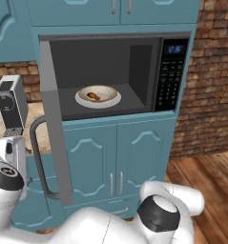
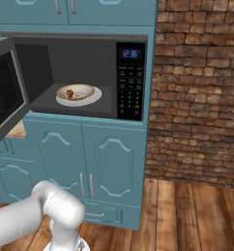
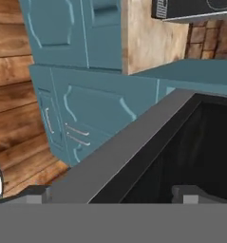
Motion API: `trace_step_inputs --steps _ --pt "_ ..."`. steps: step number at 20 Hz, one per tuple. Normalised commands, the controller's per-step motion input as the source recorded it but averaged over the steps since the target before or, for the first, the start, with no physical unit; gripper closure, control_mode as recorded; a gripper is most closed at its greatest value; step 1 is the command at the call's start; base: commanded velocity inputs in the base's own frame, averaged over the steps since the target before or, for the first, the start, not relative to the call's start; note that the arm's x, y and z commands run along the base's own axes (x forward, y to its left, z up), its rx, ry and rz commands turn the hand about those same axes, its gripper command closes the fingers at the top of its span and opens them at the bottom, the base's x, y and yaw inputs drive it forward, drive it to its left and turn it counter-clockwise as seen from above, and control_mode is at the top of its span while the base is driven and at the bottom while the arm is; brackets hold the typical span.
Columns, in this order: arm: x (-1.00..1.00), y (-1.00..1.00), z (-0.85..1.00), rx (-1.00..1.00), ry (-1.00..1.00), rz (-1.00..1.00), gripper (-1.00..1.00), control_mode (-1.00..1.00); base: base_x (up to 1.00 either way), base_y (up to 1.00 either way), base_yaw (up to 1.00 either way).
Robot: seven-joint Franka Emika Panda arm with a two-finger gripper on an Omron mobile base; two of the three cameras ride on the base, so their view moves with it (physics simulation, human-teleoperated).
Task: Remove the apple from the bowl and place it on the small plate. Then place the bowl with only the chicken drumstick in the microwave, close the door, and press the start button to microwave the chicken drumstick.
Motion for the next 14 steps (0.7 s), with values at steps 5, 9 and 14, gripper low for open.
trace_step_inputs --steps 5,9,14 --pt "-0.03 -1.00 0.00 0.02 0.00 -0.18 -1.00 -1.00 0.00 0.00 0.00" --pt "-0.17 -1.00 0.11 0.04 -0.04 -0.20 -1.00 -1.00 0.00 0.00 0.00" --pt "-0.18 -1.00 0.14 0.07 -0.09 -0.22 -1.00 -1.00 0.00 0.00 0.00"
